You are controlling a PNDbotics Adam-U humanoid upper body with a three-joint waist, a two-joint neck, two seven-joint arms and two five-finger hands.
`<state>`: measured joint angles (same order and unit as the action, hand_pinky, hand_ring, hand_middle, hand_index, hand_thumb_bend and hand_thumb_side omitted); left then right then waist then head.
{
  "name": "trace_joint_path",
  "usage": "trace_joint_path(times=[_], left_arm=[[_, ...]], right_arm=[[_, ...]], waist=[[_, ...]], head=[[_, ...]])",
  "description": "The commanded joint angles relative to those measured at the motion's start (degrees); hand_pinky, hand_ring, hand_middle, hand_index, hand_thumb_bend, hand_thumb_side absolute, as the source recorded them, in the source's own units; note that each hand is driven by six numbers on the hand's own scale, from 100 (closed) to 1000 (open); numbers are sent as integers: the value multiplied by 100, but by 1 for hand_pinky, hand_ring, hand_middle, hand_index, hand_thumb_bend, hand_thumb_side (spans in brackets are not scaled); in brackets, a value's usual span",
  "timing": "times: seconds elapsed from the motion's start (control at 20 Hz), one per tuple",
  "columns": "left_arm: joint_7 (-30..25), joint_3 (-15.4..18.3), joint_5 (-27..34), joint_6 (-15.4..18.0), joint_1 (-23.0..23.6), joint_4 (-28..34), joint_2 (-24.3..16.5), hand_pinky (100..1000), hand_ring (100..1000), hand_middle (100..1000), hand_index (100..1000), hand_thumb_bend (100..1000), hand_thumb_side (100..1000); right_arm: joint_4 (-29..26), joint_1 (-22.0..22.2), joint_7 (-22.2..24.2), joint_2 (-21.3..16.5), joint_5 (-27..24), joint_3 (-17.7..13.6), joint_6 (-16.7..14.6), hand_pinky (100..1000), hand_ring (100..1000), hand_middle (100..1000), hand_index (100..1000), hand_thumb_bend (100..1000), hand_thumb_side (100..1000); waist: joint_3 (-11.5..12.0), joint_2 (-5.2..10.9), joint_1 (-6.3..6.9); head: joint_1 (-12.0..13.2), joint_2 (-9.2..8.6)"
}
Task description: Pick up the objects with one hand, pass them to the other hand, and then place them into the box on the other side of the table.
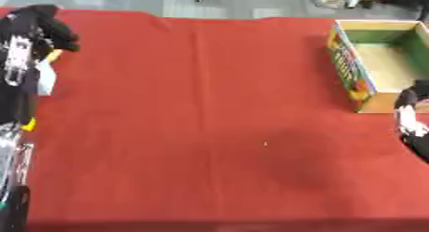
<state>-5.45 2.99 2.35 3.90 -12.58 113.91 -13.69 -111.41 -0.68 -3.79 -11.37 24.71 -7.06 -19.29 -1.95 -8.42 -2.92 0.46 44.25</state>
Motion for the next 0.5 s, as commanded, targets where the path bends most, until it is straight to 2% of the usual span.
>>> trace_joint_path(times=[0.05,0.5], left_arm=[[-10,18,-50,-36,-29,68,-39,608,610,564,760,100,742],[-40,1,-58,-47,-42,68,-23,609,612,567,760,100,746]], right_arm=[[-44,-34,29,-50,-4,-17,-11,816,517,487,453,100,470],[-36,-18,56,-38,-7,-14,-23,816,517,487,453,100,470]], waist=[[3,-23,10],[8,-15,-3]], head=[[-1,-13],[8,-13]])
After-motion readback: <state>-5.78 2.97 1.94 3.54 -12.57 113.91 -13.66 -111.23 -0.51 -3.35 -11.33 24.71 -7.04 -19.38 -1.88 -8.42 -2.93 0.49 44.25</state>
